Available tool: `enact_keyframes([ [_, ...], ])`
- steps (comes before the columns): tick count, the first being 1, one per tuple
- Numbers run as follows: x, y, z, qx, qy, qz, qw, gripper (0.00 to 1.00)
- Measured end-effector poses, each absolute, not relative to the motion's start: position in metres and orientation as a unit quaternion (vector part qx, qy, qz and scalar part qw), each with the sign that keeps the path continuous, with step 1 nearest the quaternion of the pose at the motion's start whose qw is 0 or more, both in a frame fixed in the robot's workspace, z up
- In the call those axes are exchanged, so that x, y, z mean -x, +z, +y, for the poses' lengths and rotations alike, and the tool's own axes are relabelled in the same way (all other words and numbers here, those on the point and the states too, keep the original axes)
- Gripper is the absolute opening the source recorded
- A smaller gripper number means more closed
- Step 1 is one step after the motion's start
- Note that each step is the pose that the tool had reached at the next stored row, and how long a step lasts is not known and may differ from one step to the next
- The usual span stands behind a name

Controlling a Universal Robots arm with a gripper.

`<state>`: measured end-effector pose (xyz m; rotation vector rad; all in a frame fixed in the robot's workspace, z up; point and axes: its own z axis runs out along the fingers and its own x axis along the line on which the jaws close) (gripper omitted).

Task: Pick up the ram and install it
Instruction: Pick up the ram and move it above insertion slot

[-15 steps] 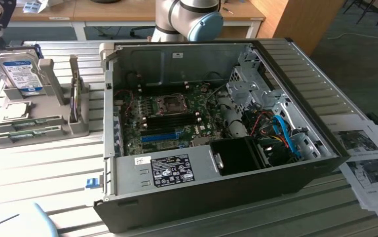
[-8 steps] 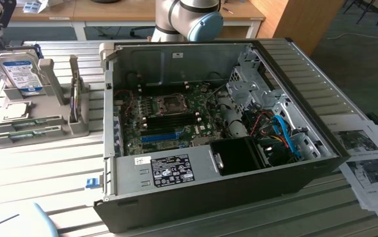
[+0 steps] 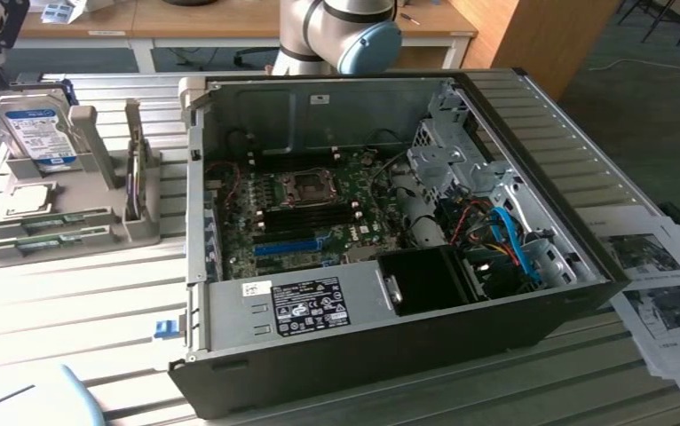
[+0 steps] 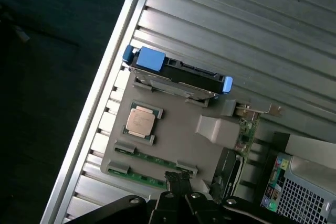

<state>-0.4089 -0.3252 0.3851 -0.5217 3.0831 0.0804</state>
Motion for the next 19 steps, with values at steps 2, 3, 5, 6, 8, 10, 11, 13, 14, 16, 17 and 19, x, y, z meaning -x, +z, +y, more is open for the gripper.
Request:
enact_keyframes([
  [2, 0.4089, 0.3851, -0.3252, 0.176, 0.026, 0.984, 0.007, 0.09],
  [3, 0.4090, 0.3851, -0.3252, 0.181, 0.026, 0.983, 0.006, 0.09],
  [5, 0.4089, 0.3851, -0.3252, 0.190, 0.026, 0.982, 0.006, 0.09],
  [6, 0.4089, 0.3851, -0.3252, 0.193, 0.027, 0.981, 0.006, 0.09],
  [8, 0.4089, 0.3851, -0.3252, 0.203, 0.027, 0.979, 0.006, 0.09],
  [10, 0.4089, 0.3851, -0.3252, 0.212, 0.029, 0.977, 0.006, 0.09],
  [11, 0.4089, 0.3851, -0.3251, 0.217, 0.029, 0.976, 0.006, 0.09],
  [13, 0.4090, 0.3851, -0.3251, 0.228, 0.030, 0.973, 0.006, 0.09],
  [14, 0.4090, 0.3852, -0.3252, 0.235, 0.030, 0.972, 0.006, 0.09],
  [16, 0.4090, 0.3851, -0.3252, 0.247, 0.031, 0.968, 0.005, 0.09],
  [17, 0.4090, 0.3851, -0.3252, 0.253, 0.031, 0.967, 0.005, 0.09],
  [19, 0.4090, 0.3851, -0.3252, 0.264, 0.032, 0.964, 0.005, 0.09],
])
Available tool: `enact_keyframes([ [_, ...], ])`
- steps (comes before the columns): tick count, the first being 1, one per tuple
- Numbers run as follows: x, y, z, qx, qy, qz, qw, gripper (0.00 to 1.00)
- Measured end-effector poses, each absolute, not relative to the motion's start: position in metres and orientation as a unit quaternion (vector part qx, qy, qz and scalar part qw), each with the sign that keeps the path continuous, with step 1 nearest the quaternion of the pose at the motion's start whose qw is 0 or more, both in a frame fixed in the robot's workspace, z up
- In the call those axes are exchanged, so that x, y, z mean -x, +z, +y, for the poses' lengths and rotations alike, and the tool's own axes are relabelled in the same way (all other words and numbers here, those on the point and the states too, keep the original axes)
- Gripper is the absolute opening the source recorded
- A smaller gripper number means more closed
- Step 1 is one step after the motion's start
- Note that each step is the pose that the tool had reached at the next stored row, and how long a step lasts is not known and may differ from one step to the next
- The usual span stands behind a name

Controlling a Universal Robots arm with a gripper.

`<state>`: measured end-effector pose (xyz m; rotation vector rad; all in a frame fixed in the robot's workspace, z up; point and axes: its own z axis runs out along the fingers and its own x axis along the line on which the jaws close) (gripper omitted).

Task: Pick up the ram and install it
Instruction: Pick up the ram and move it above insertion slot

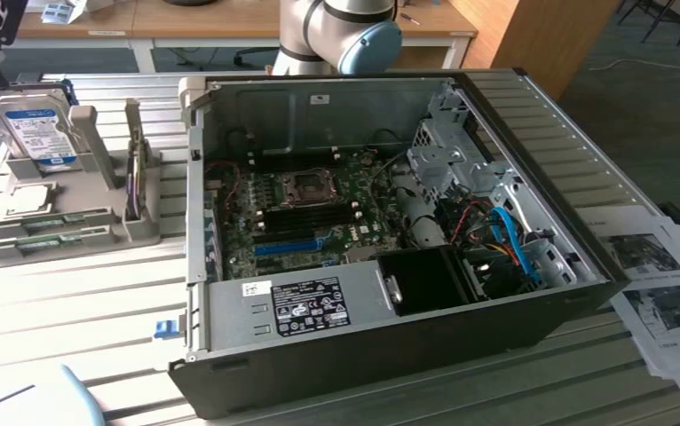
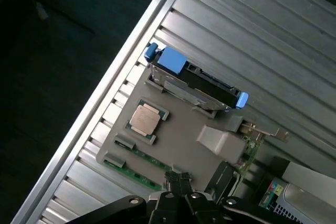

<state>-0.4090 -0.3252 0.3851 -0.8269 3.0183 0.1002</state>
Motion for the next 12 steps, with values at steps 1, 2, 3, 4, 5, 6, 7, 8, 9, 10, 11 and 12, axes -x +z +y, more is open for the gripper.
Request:
enact_keyframes([
  [1, 0.4090, 0.3851, -0.3251, 0.269, 0.032, 0.962, 0.005, 0.09],
  [2, 0.4089, 0.3851, -0.3252, 0.275, 0.033, 0.961, 0.005, 0.09],
  [3, 0.4089, 0.3851, -0.3252, 0.280, 0.033, 0.959, 0.005, 0.09],
  [4, 0.4089, 0.3851, -0.3252, 0.285, 0.034, 0.958, 0.005, 0.09],
  [5, 0.4089, 0.3851, -0.3252, 0.291, 0.034, 0.956, 0.005, 0.09],
  [6, 0.4089, 0.3852, -0.3252, 0.295, 0.035, 0.955, 0.005, 0.09],
  [7, 0.4089, 0.3852, -0.3252, 0.300, 0.035, 0.953, 0.005, 0.09],
  [8, 0.4089, 0.3852, -0.3252, 0.305, 0.036, 0.952, 0.005, 0.09],
  [9, 0.4089, 0.3852, -0.3252, 0.310, 0.036, 0.950, 0.005, 0.09],
  [10, 0.4089, 0.3852, -0.3252, 0.314, 0.037, 0.949, 0.005, 0.09],
  [11, 0.4089, 0.3851, -0.3252, 0.320, 0.038, 0.947, 0.005, 0.09],
  [12, 0.4089, 0.3852, -0.3252, 0.324, 0.038, 0.945, 0.005, 0.09],
])
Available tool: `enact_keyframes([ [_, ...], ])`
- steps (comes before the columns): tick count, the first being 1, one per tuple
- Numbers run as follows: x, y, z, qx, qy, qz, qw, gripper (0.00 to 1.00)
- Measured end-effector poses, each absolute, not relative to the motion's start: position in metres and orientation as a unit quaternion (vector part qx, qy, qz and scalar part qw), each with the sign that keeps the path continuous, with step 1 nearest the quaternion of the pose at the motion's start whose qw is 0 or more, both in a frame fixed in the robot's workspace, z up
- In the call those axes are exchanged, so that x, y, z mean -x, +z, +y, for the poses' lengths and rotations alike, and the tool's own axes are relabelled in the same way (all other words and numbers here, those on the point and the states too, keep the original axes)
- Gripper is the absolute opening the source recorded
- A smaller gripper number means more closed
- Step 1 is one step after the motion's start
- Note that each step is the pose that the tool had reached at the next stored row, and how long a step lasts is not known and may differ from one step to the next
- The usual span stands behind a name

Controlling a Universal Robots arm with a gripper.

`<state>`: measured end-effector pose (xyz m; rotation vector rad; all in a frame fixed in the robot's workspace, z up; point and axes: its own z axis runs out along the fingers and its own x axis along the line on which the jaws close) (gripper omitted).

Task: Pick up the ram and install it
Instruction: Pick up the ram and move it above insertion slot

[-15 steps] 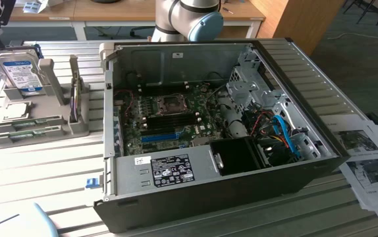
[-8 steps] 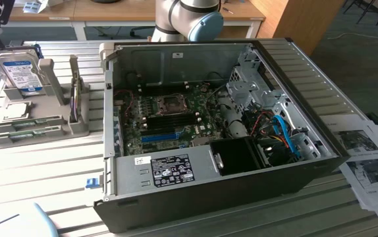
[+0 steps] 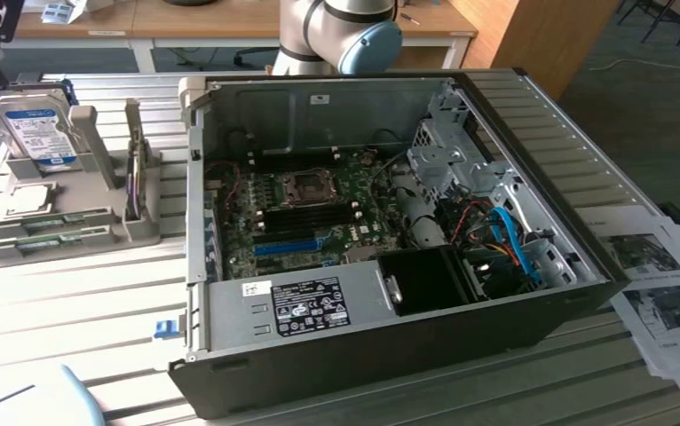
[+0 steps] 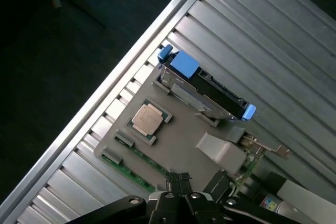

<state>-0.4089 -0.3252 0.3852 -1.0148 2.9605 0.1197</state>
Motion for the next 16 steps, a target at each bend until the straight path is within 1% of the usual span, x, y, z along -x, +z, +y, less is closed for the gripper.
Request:
enact_keyframes([
  [16, 0.4089, 0.3851, -0.3251, 0.393, 0.050, 0.918, 0.006, 0.09],
])
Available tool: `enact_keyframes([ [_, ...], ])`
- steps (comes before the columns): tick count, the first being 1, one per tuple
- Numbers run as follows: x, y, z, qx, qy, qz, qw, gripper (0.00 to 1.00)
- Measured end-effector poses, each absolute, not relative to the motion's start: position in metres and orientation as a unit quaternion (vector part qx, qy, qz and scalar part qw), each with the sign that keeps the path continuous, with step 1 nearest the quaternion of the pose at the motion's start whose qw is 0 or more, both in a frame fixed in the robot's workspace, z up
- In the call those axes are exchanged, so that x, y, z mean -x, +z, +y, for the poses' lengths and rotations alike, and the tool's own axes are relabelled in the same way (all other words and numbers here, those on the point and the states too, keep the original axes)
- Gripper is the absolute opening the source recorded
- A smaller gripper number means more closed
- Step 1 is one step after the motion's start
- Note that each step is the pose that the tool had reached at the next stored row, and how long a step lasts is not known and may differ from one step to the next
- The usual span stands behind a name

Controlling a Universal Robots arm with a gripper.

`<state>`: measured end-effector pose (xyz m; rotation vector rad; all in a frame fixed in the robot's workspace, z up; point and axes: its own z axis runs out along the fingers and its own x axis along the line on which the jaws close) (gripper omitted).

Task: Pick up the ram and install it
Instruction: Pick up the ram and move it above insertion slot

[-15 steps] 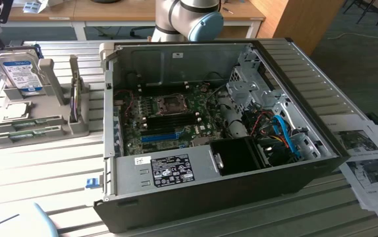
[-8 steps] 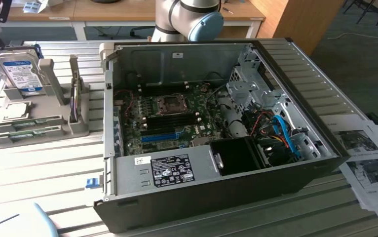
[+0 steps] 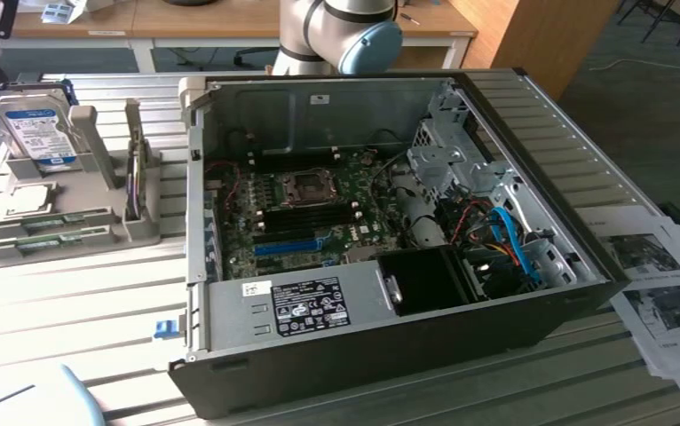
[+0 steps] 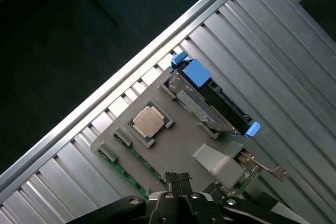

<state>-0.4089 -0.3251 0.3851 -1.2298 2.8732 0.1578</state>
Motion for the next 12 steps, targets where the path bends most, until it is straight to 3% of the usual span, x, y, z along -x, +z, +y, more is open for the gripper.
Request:
enact_keyframes([
  [12, 0.4090, 0.3852, -0.3252, 0.443, 0.062, 0.894, 0.008, 0.09],
])
